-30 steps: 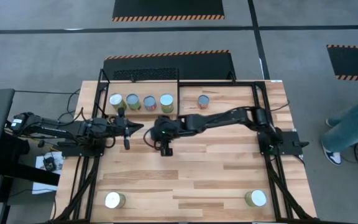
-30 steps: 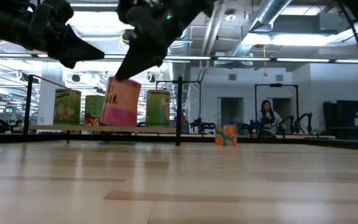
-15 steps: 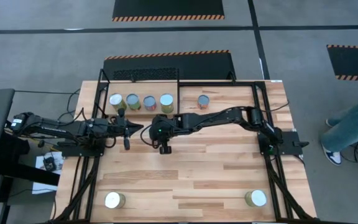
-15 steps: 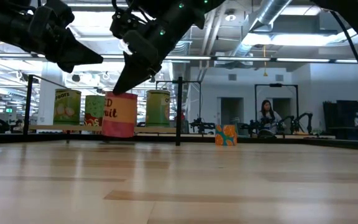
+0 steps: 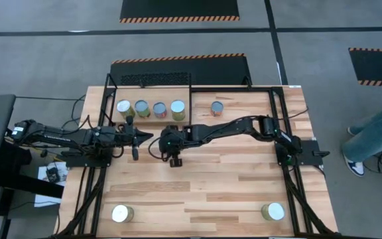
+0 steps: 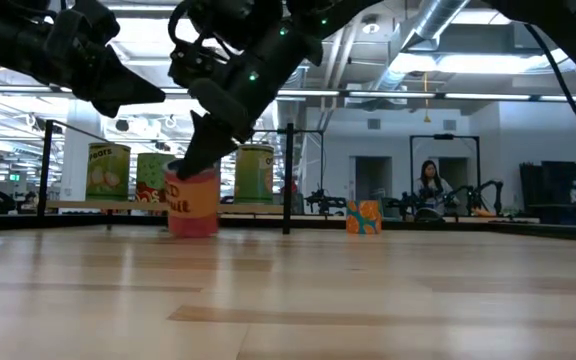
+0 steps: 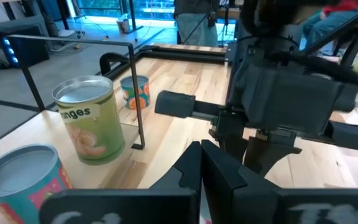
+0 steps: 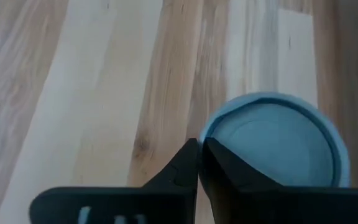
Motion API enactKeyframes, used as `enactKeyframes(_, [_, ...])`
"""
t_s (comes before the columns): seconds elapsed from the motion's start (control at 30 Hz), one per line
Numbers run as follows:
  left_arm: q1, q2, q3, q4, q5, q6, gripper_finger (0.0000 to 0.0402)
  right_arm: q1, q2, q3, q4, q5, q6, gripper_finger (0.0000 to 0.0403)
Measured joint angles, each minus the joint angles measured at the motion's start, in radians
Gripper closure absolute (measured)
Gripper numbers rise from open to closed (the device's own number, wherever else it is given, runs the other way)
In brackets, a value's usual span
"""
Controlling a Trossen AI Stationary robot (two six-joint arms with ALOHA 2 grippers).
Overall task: Pick and place cans onto a shelf
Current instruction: Put the canned mixed fruits on the shelf
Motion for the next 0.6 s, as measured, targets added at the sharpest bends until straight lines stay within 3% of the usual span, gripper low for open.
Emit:
enactKeyframes(0.47, [-0.001, 0.000, 0.000, -0.029, 0.001, 0.003, 0.0401, 0.006, -0.002, 0.071, 0.011, 0.058, -0.042, 0.0278])
enactKeyframes(0.6, [-0.001, 0.000, 0.000, -0.044, 0.002, 0.003, 0.0401, 0.025, -0.034, 0.149, -0.182, 0.077, -0.109, 0.0282])
